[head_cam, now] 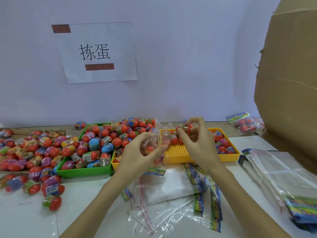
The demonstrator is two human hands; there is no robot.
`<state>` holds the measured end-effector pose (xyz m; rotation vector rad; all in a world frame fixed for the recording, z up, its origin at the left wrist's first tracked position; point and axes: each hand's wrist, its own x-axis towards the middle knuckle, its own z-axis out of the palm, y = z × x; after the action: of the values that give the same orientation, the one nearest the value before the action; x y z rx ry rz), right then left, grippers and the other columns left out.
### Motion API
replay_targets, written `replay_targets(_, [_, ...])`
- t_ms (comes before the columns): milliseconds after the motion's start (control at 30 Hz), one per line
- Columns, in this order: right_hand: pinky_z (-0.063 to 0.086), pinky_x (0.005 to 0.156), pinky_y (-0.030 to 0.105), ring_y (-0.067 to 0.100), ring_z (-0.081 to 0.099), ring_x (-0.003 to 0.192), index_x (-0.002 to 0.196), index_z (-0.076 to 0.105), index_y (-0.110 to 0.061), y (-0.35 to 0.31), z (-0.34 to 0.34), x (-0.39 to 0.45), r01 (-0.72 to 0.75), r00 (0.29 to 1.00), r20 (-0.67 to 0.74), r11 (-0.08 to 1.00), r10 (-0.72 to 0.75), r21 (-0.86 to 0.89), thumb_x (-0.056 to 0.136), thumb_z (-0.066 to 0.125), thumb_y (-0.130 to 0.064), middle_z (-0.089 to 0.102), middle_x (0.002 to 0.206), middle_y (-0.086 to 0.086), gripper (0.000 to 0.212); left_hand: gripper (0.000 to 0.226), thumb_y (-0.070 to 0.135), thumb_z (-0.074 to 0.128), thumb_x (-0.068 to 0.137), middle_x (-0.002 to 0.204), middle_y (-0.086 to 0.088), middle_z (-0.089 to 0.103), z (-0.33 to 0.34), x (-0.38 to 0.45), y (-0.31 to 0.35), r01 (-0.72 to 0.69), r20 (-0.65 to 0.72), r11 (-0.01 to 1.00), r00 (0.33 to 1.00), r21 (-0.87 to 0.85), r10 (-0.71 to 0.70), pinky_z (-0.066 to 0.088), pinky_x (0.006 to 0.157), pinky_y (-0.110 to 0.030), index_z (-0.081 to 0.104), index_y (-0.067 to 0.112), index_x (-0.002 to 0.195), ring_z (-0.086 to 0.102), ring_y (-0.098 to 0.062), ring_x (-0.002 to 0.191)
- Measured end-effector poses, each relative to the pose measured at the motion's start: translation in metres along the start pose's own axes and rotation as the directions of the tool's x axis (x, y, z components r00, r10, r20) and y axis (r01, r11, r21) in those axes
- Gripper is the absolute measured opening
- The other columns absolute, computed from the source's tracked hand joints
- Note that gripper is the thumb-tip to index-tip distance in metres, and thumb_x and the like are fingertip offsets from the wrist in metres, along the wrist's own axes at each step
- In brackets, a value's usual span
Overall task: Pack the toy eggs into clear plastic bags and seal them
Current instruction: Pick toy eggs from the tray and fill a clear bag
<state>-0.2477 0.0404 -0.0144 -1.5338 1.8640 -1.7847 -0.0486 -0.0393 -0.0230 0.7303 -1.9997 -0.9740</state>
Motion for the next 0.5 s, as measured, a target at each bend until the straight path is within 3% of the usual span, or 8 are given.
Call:
replay_targets(100, [0.045,0.058,0.023,0.013,0.052,0.062,0.115,0.055,-0.028,-0.014,-0.008,0.002,0.039,0.998,-0.050,0.976,-0.029,0.212,0.099,0.072,-0.037,0.054,0.069,-0.005,0.025,0.040,0.062,0.077,0.083,0.094,0.010,0.073,0.002,-0.001,0.001,-0.021,-0.001,0.999,1.000,0.027,0.021,0.059,0.081,-0.040,0.066,0.046,0.118,0.069,-0.014,0.084])
replay_targets(200, [0.054,0.058,0.027,0.019,0.065,0.060,0.120,0.055,-0.028,-0.025,-0.011,-0.001,0.082,0.996,0.017,0.954,-0.091,0.289,0.095,0.079,-0.031,0.067,0.092,-0.004,0.034,0.042,0.061,0.080,0.083,0.094,0.012,0.071,0.004,-0.002,0.001,-0.057,0.000,0.996,0.998,0.063,0.057,0.056,0.078,-0.036,0.065,0.044,0.119,0.066,-0.016,0.084])
replay_targets(267, [0.057,0.057,0.028,0.021,0.069,0.054,0.116,0.059,-0.031,-0.028,-0.010,-0.003,0.092,0.989,0.095,0.971,-0.116,0.221,0.092,0.082,-0.028,0.070,0.105,-0.008,0.034,0.040,0.057,0.083,0.083,0.094,0.013,0.069,0.005,-0.003,0.001,-0.080,0.000,0.994,0.997,0.072,0.080,0.055,0.075,-0.034,0.064,0.048,0.118,0.065,-0.018,0.082])
replay_targets(367, [0.052,0.057,0.016,0.015,0.069,0.049,0.117,0.065,-0.038,-0.028,-0.008,-0.008,0.162,0.968,0.185,0.985,-0.169,0.053,0.093,0.081,-0.026,0.071,0.104,-0.018,0.031,0.041,0.055,0.082,0.084,0.098,0.015,0.068,0.006,-0.003,0.002,-0.113,-0.017,0.991,0.993,0.069,0.115,0.056,0.072,-0.031,0.058,0.060,0.117,0.064,-0.018,0.082])
replay_targets(433, [0.048,0.060,0.011,0.012,0.068,0.049,0.124,0.068,-0.043,-0.030,-0.008,-0.010,0.210,0.953,0.228,0.978,-0.202,-0.011,0.096,0.077,-0.028,0.072,0.101,-0.017,0.033,0.038,0.056,0.079,0.086,0.100,0.016,0.068,0.008,-0.002,0.002,-0.124,-0.029,0.990,0.992,0.062,0.126,0.057,0.073,-0.031,0.058,0.059,0.117,0.065,-0.017,0.084])
replay_targets(500, [0.049,0.064,0.012,0.012,0.069,0.054,0.131,0.069,-0.039,-0.031,-0.007,-0.010,0.246,0.936,0.272,0.968,-0.222,-0.056,0.100,0.071,-0.030,0.070,0.111,-0.013,0.032,0.035,0.060,0.075,0.087,0.103,0.019,0.068,0.009,-0.002,0.002,-0.124,-0.039,0.990,0.991,0.072,0.127,0.056,0.075,-0.029,0.060,0.053,0.118,0.065,-0.014,0.087])
